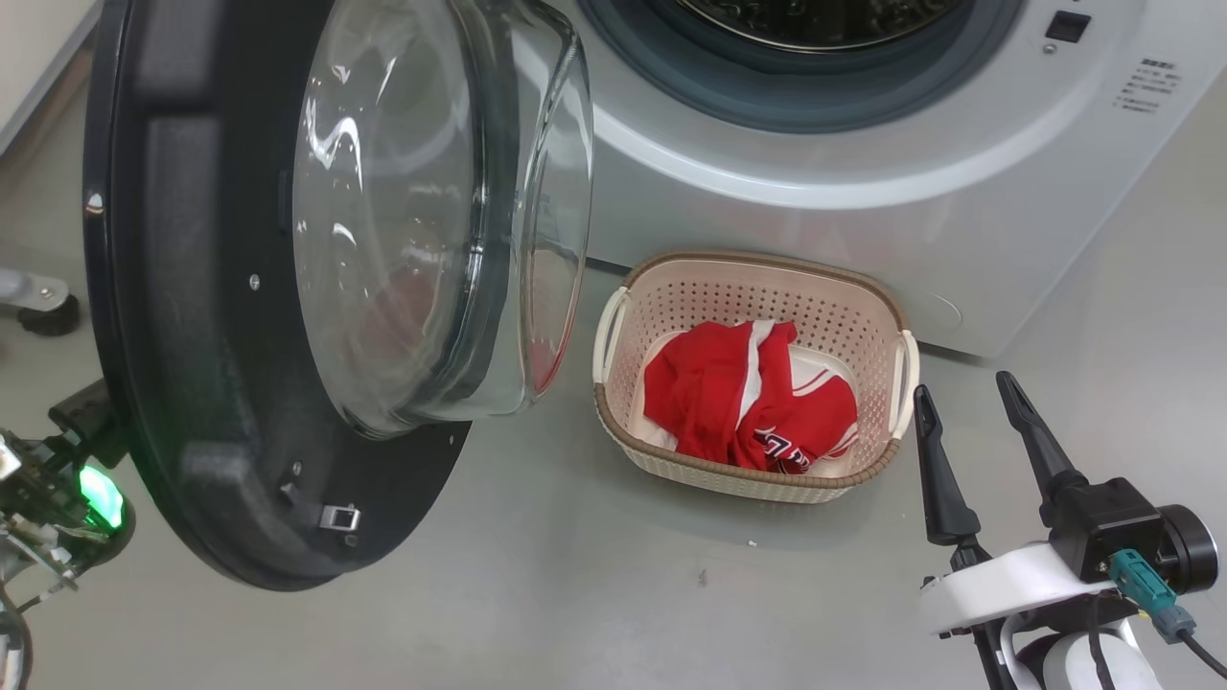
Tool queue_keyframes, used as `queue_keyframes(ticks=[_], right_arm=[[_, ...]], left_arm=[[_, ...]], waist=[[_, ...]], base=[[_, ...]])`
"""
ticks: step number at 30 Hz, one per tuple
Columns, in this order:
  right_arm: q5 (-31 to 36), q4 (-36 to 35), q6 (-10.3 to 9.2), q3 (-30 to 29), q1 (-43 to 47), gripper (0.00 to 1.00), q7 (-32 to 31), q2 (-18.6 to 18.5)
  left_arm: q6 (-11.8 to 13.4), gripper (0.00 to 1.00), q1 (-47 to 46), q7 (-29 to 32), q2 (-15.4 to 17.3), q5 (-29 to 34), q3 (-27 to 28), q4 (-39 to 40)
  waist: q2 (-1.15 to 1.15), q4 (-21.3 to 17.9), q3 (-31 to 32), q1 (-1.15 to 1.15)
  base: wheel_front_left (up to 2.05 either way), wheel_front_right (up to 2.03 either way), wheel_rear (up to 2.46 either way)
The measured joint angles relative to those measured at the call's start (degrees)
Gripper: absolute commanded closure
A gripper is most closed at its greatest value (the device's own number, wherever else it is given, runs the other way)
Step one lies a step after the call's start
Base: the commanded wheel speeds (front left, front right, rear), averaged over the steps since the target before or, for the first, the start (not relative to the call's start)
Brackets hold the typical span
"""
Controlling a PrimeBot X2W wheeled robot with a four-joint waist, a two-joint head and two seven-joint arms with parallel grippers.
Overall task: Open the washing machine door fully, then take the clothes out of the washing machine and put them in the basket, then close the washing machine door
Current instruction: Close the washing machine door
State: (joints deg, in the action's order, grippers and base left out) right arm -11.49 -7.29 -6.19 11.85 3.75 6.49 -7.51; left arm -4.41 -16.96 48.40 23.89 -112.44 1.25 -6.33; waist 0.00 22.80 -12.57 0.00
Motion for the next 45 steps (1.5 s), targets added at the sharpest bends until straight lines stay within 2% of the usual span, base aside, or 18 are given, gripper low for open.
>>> queue_keyframes(ticks=[13,27,36,45], right_arm=[[-0.09,0.18,0.01,0.80,-2.34,0.00,1.67,0.82],[-1.14,2.04,0.02,2.16,-3.67,0.00,3.53,2.37],[-2.19,3.05,0.03,2.93,-4.66,0.00,5.09,3.22],[-2.90,4.12,0.05,3.82,-4.91,0.00,5.93,3.78]], left_arm=[[-0.87,1.00,2.08,3.47,-1.55,-0.52,-2.99,6.69],[-0.99,1.00,2.31,3.87,-1.65,-0.41,-3.27,10.05],[-0.35,1.00,2.04,1.24,-2.34,0.26,-2.49,10.44],[0.67,1.00,-1.49,-2.15,-4.54,0.68,-1.79,9.61]], waist=[[0.00,-5.40,-1.66,0.00],[0.00,-13.65,-3.16,0.00],[0.00,-19.59,-4.02,0.00],[0.00,-25.37,-5.17,0.00]], base=[[0.00,0.00,0.00],[0.00,0.00,0.00],[0.00,0.00,0.00],[0.00,0.00,0.00]])
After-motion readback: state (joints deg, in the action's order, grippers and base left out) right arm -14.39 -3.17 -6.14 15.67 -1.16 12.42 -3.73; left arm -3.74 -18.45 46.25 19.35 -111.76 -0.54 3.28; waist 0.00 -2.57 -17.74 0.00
